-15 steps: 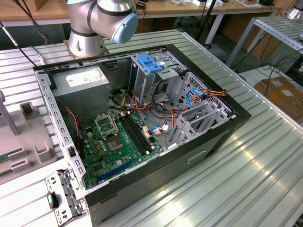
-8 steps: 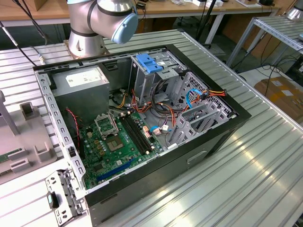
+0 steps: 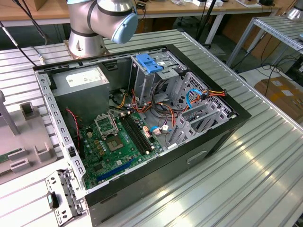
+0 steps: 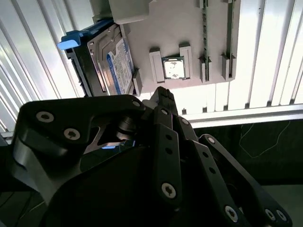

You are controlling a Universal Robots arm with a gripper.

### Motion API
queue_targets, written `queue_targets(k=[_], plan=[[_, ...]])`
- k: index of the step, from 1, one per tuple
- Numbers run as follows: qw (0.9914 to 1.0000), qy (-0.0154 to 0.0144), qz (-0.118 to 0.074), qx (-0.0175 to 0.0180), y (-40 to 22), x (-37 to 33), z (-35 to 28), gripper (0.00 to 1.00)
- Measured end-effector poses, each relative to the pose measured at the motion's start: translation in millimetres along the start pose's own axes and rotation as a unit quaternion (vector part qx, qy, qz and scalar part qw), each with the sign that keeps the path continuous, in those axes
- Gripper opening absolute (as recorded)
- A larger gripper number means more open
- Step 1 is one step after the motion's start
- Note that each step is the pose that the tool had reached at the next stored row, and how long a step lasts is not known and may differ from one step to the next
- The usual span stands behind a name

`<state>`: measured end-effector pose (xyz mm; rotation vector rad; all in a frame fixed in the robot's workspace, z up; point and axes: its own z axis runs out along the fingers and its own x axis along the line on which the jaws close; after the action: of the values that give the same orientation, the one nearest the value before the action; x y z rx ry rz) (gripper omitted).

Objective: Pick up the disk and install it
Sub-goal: 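Pick up the disk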

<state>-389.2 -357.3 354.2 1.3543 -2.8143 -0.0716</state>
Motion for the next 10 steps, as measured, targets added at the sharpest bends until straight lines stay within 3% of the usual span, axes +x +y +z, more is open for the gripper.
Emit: queue_targets(k=[7,9,10], plan=[[0.99957,0.0014,-0.029,-0.0001,0.0,0.0,0.0,0.11],[0.99622,0.0043,-0.087,-0.0004,0.0,0.0,0.0,0.11],[0.99518,0.0048,-0.098,-0.0004,0.0,0.0,0.0,0.11]])
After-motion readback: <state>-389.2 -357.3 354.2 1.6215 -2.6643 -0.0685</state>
